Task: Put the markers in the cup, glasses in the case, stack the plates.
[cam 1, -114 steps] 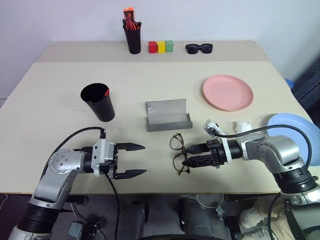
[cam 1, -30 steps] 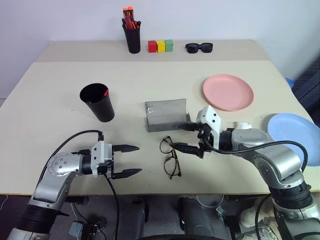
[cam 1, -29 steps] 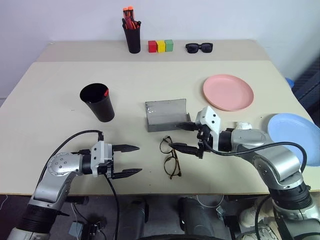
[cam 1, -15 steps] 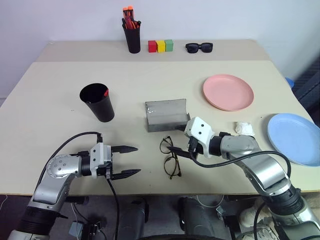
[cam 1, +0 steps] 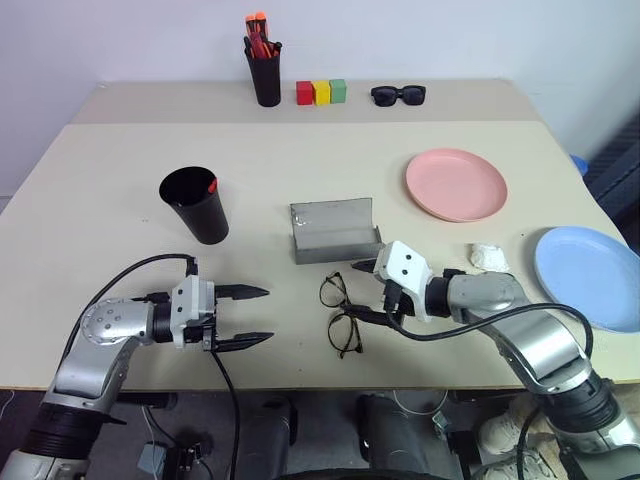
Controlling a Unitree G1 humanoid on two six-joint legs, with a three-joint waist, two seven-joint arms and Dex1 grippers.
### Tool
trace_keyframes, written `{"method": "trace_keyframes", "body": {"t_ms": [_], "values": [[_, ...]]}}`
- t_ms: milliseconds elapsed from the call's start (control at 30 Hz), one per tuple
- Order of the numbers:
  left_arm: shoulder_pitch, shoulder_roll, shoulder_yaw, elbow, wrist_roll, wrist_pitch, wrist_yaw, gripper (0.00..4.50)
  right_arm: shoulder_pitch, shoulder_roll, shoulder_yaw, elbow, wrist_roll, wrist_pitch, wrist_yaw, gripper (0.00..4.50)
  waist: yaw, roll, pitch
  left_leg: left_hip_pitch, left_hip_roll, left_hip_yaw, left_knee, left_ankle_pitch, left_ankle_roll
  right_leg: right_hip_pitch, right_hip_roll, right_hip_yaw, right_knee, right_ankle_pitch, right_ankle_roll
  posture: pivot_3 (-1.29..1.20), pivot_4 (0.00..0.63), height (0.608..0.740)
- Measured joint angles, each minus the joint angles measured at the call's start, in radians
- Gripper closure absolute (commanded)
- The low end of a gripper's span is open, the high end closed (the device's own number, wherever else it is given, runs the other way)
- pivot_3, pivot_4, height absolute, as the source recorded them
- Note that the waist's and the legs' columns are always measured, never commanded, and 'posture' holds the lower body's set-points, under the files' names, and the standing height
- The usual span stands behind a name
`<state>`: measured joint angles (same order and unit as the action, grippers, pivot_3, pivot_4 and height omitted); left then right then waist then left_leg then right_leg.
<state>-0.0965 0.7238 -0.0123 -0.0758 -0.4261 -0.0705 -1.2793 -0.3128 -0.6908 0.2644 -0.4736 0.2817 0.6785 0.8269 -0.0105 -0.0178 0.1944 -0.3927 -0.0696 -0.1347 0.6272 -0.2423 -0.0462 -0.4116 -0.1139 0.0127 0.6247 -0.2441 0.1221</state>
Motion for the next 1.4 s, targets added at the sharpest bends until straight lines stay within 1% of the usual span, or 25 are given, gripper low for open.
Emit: {"method": "trace_keyframes", "body": {"t_ms": [100, 267, 400, 533, 733, 833, 1033, 1200, 1400], "values": [[-0.04, 0.0, 0.0, 0.008, 0.001, 0.001, 0.0, 1.09, -0.001, -0.004, 0.0, 0.005, 0.002, -0.002, 0.018, 0.63, 0.0, 0.0, 0.0, 0.0, 0.0, 0.0, 0.0, 0.0, 0.0, 0.0, 0.0, 0.0, 0.0, 0.0, 0.0, 0.0, 0.15, 0.74], [-0.048, -0.015, -0.01, 0.008, 0.015, -0.005, 0.003, 1.09, -0.002, -0.002, 0.005, 0.007, -0.003, 0.0, 0.023, 0.63, -0.001, 0.0, 0.0, 0.0, 0.0, 0.0, -0.001, 0.0, 0.001, 0.0, 0.0, 0.0, -0.002, 0.001, 0.003, 0.0, 0.15, 0.74], [-0.054, -0.02, -0.014, 0.008, 0.025, -0.005, 0.007, 1.09, -0.011, 0.021, 0.03, 0.017, -0.008, 0.007, 0.012, 0.63, 0.0, 0.0, 0.0, 0.0, 0.0, 0.0, -0.001, 0.0, 0.001, 0.0, 0.0, 0.0, -0.002, 0.001, 0.002, 0.0, 0.15, 0.74], [-0.057, -0.022, -0.014, 0.006, 0.026, -0.005, 0.016, 1.09, -0.011, 0.026, 0.073, 0.029, -0.039, 0.009, 0.004, 0.63, 0.0, 0.0, 0.0, 0.0, 0.0, 0.0, -0.001, 0.0, 0.001, 0.0, 0.0, 0.0, -0.002, 0.001, 0.002, 0.0, 0.15, 0.74], [-0.057, -0.022, -0.014, 0.003, 0.026, -0.005, 0.022, 1.09, -0.015, 0.026, 0.096, 0.049, -0.082, -0.001, -0.007, 0.63, -0.001, 0.0, 0.0, 0.0, 0.0, 0.0, 0.0, 0.0, 0.001, 0.0, 0.0, 0.0, -0.002, 0.001, 0.002, 0.0, 0.15, 0.74], [-0.057, -0.022, -0.013, 0.002, 0.026, -0.005, 0.024, 1.09, -0.032, 0.03, 0.112, 0.068, -0.113, -0.023, -0.019, 0.63, -0.001, 0.0, 0.0, 0.0, 0.0, 0.0, 0.0, 0.0, 0.001, 0.001, 0.0, 0.0, -0.002, 0.001, 0.002, 0.0, 0.15, 0.74], [-0.056, -0.023, -0.013, -0.004, 0.027, -0.009, 0.032, 1.09, -0.06, 0.03, 0.12, 0.135, -0.178, -0.123, -0.031, 0.63, 0.0, 0.0, 0.0, 0.0, -0.001, 0.0, 0.0, 0.0, 0.001, 0.001, 0.0, 0.0, -0.002, 0.002, 0.002, 0.0, 0.15, 0.74], [-0.056, -0.023, -0.013, -0.004, 0.034, -0.02, 0.036, 1.09, -0.085, 0.029, 0.115, 0.183, -0.198, -0.165, -0.028, 0.63, 0.0, 0.0, 0.0, 0.001, -0.001, 0.0, 0.001, 0.0, 0.001, 0.002, 0.0, 0.0, -0.002, 0.002, 0.002, 0.0, 0.15, 0.74], [-0.056, -0.023, -0.013, -0.003, 0.035, -0.026, 0.038, 1.09, -0.097, -0.012, 0.091, 0.202, -0.222, -0.212, -0.006, 0.63, 0.001, 0.0, 0.0, 0.001, -0.001, 0.0, 0.001, 0.0, 0.001, 0.003, 0.0, 0.0, -0.002, 0.002, 0.002, 0.0, 0.15, 0.74]]}}
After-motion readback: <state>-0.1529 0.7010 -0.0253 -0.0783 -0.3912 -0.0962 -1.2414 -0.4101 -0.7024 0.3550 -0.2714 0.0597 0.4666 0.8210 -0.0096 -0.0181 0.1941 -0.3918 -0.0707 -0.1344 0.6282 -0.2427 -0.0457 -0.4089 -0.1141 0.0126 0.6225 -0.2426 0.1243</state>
